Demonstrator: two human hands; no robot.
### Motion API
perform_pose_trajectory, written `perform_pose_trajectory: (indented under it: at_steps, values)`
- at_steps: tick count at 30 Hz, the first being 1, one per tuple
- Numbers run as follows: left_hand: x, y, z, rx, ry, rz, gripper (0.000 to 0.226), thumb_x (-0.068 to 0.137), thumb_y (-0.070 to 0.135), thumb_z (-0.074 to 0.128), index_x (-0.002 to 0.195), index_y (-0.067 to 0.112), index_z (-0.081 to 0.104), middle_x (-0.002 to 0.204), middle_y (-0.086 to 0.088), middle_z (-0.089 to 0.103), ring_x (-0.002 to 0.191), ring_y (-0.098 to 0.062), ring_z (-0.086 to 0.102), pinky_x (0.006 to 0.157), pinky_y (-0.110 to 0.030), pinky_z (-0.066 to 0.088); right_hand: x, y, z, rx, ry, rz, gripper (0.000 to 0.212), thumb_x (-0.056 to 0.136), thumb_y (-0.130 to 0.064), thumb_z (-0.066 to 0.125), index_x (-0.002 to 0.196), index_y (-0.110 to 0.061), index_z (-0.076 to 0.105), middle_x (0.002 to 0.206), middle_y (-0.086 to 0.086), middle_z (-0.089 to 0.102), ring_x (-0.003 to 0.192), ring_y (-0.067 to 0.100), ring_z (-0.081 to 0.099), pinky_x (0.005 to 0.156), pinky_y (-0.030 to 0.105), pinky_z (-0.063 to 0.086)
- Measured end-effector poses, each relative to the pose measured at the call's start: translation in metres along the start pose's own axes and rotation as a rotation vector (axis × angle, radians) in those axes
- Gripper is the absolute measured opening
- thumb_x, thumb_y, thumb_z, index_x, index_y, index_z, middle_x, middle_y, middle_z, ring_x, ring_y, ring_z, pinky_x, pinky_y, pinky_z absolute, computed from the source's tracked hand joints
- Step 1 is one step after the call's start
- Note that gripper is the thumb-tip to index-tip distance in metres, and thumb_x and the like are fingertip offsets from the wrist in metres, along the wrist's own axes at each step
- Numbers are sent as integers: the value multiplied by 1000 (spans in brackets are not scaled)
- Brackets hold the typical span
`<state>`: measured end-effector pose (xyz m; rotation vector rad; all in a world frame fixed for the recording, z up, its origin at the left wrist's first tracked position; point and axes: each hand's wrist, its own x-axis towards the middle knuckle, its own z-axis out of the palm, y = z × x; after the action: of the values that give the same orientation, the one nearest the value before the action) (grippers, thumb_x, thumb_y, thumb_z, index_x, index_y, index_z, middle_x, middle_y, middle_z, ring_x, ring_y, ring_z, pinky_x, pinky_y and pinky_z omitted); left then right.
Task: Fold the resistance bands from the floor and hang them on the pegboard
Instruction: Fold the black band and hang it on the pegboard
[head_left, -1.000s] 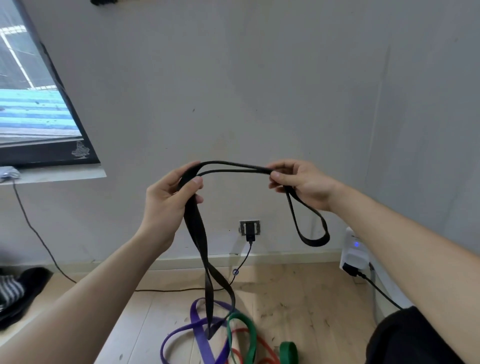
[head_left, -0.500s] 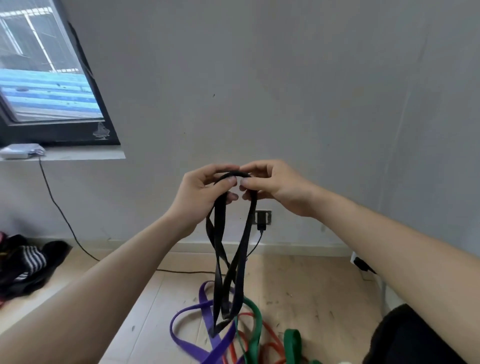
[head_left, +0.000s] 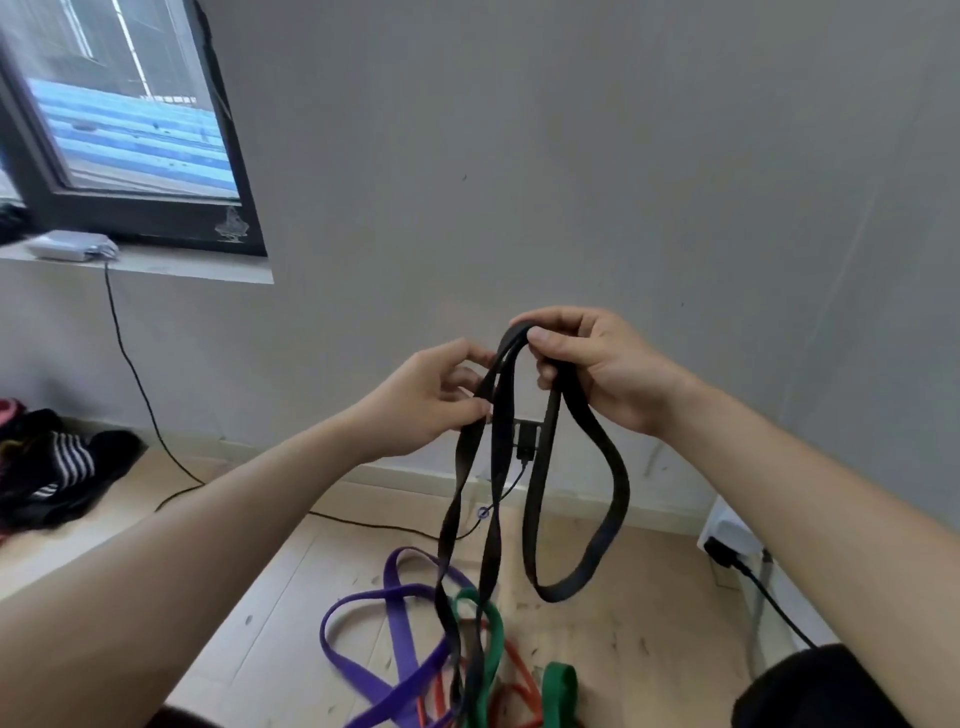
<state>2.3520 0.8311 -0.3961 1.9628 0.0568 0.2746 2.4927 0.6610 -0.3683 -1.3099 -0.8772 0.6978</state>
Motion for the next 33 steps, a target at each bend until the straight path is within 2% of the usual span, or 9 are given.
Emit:
perform_pose_trajectory:
  at_steps: [4, 7, 10, 13, 18, 23, 25, 30, 33]
  values:
    - [1, 3, 4, -15, 1, 11, 43, 96, -7, 60, 133, 14, 59, 108, -14, 73, 97, -18, 75, 78, -27, 59, -4, -9, -5, -4, 24, -40, 22, 92, -5, 61, 114, -3, 66, 77, 4, 62, 53, 10, 43, 54, 20, 37]
    - [2, 6, 11, -11, 7, 4, 42, 95, -5, 62, 130, 17, 64, 105, -2, 73, 93, -7, 70, 79, -21, 56, -5, -12, -6, 6, 41, -67, 19, 94, -6, 59, 111, -5, 67, 76, 3, 64, 51, 9, 41, 52, 19, 35]
    - [2, 8, 15, -36, 8, -20, 30, 96, -3, 59, 115, 18, 69, 104, 4, 75, 103, -9, 71, 88, -22, 55, -5, -13, -7, 10, 61, -76, 18, 97, -7, 56, 110, -7, 68, 75, 2, 64, 54, 10, 44, 55, 20, 38]
    - [3, 11, 13, -172, -2, -55, 24, 97, -6, 52, 113, 10, 62, 102, -5, 77, 103, -18, 73, 90, -29, 55, -5, -13, -12, 23, 80, -82, 19, 98, -8, 55, 111, -9, 68, 76, 1, 62, 62, 13, 49, 62, 24, 43]
    - [2, 16, 7, -312, 10, -38, 30, 97, 7, 63, 127, 11, 64, 87, -5, 68, 83, -21, 67, 80, -26, 56, -5, -10, -28, 65, 122, -59, 20, 99, -9, 51, 111, -11, 67, 78, 0, 60, 68, 12, 54, 73, 29, 46]
    - [4, 19, 0, -350, 102, -28, 20, 98, 11, 63, 115, 11, 72, 86, -2, 67, 75, -17, 62, 73, -26, 55, -6, 2, -41, 18, 55, 19, 22, 94, -9, 59, 115, -11, 65, 82, 3, 63, 74, 16, 56, 81, 33, 44]
    - [4, 20, -2, -329, 119, -17, 19, 99, 11, 61, 114, 10, 72, 86, -2, 66, 73, -15, 61, 72, -26, 54, -7, 8, -40, -68, -10, 76, 33, 86, -10, 69, 119, -9, 63, 85, 4, 65, 79, 19, 59, 84, 35, 45]
    - [3, 19, 5, -271, 48, -17, 21, 100, 10, 59, 116, 8, 73, 90, -8, 69, 78, -17, 64, 72, -25, 55, -9, 13, -11, -297, -185, 106, 46, 86, -15, 75, 129, -12, 60, 108, 15, 71, 108, 27, 67, 107, 42, 45]
    - [3, 16, 8, -231, 59, -19, 21, 99, 10, 61, 116, 14, 73, 93, -8, 72, 81, -16, 68, 73, -26, 56, -7, 8, 9, -240, -112, -10, 39, 89, -11, 71, 127, -5, 61, 120, 24, 67, 111, 30, 66, 102, 34, 50]
